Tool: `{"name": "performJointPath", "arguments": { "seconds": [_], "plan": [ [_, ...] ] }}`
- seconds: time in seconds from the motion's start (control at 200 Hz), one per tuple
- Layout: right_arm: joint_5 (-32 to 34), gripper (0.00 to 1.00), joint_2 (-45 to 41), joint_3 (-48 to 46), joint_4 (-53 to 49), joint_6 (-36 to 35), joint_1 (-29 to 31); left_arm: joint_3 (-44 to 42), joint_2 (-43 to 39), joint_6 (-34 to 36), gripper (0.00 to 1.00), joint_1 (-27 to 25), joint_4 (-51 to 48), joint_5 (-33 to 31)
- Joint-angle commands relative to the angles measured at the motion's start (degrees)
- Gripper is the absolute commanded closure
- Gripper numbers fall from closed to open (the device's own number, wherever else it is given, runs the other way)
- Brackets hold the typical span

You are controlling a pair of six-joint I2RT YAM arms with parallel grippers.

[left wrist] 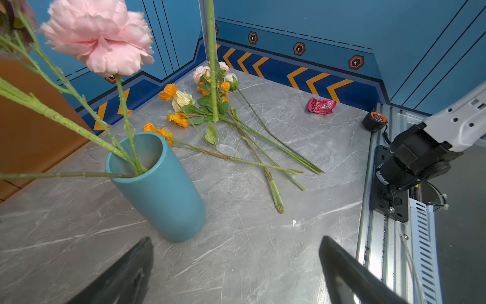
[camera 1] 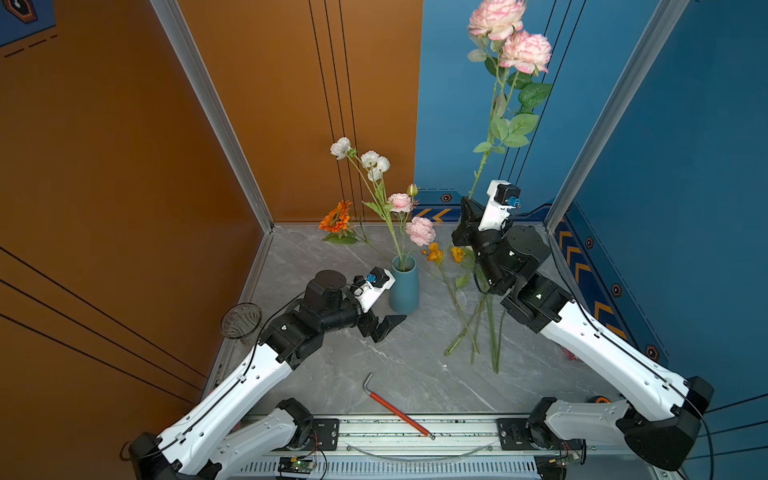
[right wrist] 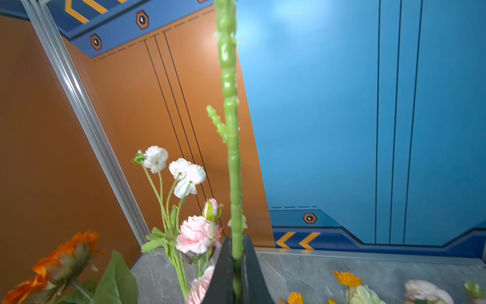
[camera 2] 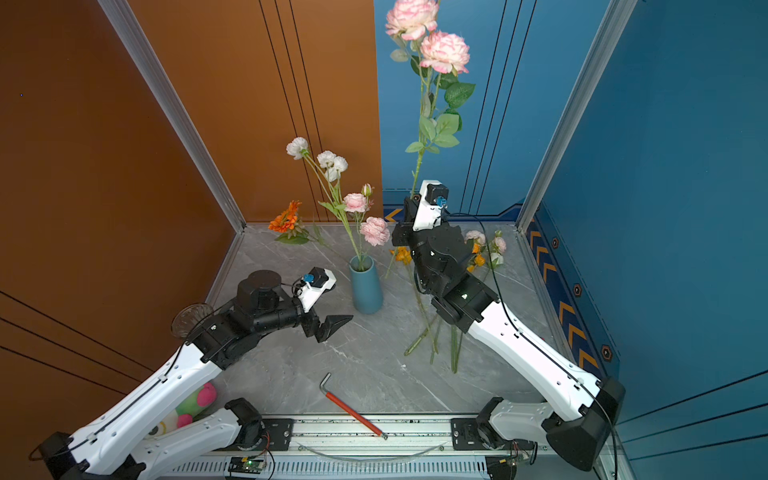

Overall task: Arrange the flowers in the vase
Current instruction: 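Carry the pink flower over the teal vase and lower its stem in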

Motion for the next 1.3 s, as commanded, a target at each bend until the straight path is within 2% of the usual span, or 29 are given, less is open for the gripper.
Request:
{"name": "performJointPath", "arguments": {
  "seconds": [0.0, 0.115, 0.25, 0.325, 0.646, 0.801, 0.941, 1.196, 1.296],
  "plan": [
    [2.71, 1.0, 3.04, 2.8, 9.48, -6.33, 3.36, 0.73, -0.03, -0.43, 0.02, 0.79, 1.12, 1.72],
    [6.27, 1.0, 6.04, 0.93, 19.65, -13.28, 7.59, 0.8, -0.47, -1.07, 0.02, 1.31, 1.49, 0.94],
    [10.61, 1.0, 10.38, -0.67, 32.93, -25.62, 12.46, 0.47, -1.17, -2.37, 0.02, 2.42, 2.67, 0.67],
    [12.78, 1.0, 12.45, 0.04, 36.02, -28.33, 13.61, 0.47, -1.48, -2.73, 0.02, 2.89, 2.93, 0.93],
    [17.68, 1.0, 15.67, -2.32, 38.84, -28.42, 12.62, -0.99, -3.46, -4.71, 0.02, 5.02, 5.96, 1.91],
    [18.55, 1.0, 15.15, -5.56, 35.64, -22.78, 10.52, -1.48, -3.09, -6.77, 0.02, 6.23, 7.9, 3.14],
    [17.76, 1.0, 14.97, -8.08, 34.61, -18.65, 9.16, -1.92, -2.6, -8.75, 0.02, 8.41, 10.87, 5.32],
    [14.92, 0.99, 19.02, -11.3, 40.32, -18.01, 9.12, -2.16, -2.11, -10.56, 0.02, 11.6, 12.23, 7.46],
    [13.43, 0.98, 21.01, -13.58, 45.55, -18.3, 9.71, -2.2, -2.19, -11.01, 0.02, 12.43, 12.75, 7.95]
  ]
}}
